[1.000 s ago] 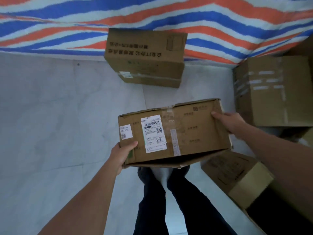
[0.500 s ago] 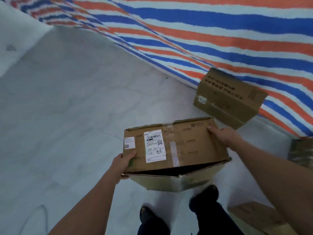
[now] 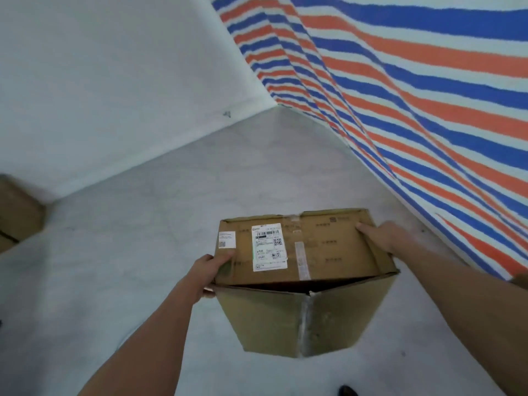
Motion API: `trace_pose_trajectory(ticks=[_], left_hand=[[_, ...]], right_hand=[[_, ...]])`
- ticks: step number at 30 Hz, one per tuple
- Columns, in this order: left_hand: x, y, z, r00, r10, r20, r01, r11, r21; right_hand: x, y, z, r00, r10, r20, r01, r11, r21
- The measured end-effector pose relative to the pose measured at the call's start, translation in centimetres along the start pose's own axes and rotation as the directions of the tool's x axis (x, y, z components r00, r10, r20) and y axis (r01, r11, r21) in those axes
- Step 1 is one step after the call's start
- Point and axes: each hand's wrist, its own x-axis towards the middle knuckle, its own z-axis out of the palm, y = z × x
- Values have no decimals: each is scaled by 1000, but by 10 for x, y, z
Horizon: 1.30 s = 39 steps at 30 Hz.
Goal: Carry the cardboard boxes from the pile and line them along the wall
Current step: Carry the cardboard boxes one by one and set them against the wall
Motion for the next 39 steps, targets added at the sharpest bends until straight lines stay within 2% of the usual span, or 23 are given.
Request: trace_pose_trajectory(ticks=[8, 13, 20, 25, 35, 39], left_hand=[[96, 37, -124, 982, -5, -186, -36, 975, -218], [163, 68, -199, 947, -93, -306, -13, 945, -327], [218, 63, -316, 876, -221, -429, -17, 875, -485], [270, 39, -418, 813, -288, -505, -49, 832, -553], [383, 43, -658, 785, -327, -527, -17, 838, -546], [437, 45, -733, 767, -363, -529, 15, 835, -550]], right_hand=[[91, -213, 59, 980, -183, 77, 184, 983, -3], [146, -352, 99, 953, -263, 152, 271, 962, -33], [167, -556, 179, 859, -446, 252, 492, 854, -169], [165, -691, 272, 777, -533, 334, 612, 765, -203], [152, -931, 431, 738, -532, 415, 656, 708, -259], [162, -1008, 482, 754, -504, 421, 632, 730, -260]])
